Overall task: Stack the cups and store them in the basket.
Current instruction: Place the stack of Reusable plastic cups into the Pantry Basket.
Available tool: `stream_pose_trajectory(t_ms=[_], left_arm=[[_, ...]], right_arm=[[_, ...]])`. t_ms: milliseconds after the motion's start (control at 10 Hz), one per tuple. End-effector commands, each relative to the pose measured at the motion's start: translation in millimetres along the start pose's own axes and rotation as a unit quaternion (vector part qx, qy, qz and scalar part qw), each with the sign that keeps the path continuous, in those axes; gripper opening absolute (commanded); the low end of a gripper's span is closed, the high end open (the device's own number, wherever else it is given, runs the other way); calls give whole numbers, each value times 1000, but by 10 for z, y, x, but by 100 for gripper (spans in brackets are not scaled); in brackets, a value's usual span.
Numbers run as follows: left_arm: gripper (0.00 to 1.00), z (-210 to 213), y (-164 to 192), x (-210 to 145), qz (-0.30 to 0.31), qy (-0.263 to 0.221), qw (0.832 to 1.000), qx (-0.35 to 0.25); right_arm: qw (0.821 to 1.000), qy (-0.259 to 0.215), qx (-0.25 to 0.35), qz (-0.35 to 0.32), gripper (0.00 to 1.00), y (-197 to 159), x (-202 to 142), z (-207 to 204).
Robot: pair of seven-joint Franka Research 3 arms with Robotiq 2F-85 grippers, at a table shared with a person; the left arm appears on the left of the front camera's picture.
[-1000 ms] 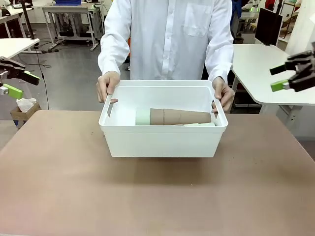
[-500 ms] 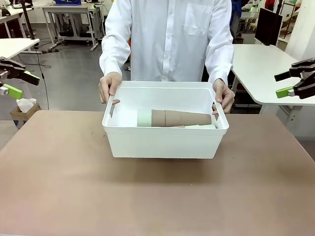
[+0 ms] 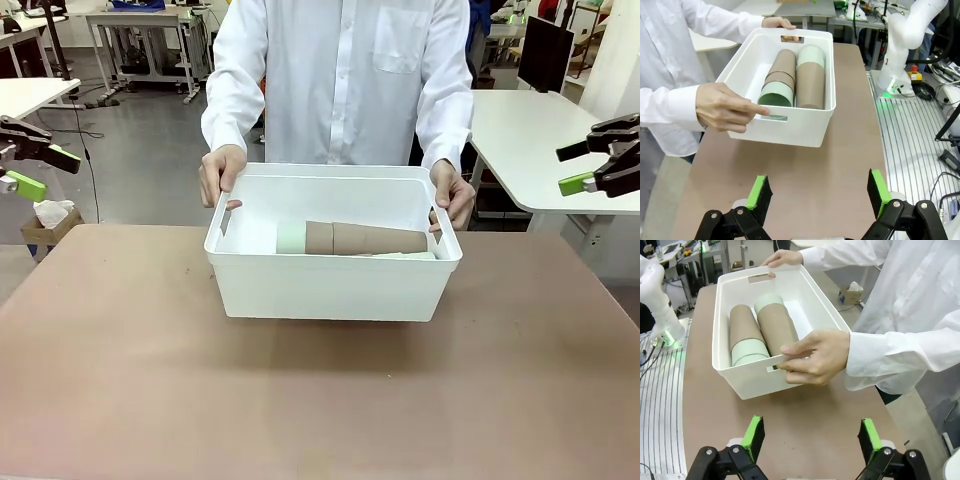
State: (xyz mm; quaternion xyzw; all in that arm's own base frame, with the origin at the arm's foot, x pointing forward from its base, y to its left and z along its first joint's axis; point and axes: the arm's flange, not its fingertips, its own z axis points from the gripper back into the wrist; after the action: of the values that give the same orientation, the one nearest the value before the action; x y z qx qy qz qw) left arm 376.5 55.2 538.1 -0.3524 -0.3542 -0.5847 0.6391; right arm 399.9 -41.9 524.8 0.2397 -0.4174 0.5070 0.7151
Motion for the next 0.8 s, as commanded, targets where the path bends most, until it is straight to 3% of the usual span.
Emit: stream_pose_trajectory(t_ms=[0,700], left_arm=[[100,12,-13,31,4,-4,1000,-2],[100,12,-13,31,4,-4,1000,-2]], right_arm=[[1000,-5,0,-8,100,13,29,11],[1000,-5,0,-8,100,13,29,11]])
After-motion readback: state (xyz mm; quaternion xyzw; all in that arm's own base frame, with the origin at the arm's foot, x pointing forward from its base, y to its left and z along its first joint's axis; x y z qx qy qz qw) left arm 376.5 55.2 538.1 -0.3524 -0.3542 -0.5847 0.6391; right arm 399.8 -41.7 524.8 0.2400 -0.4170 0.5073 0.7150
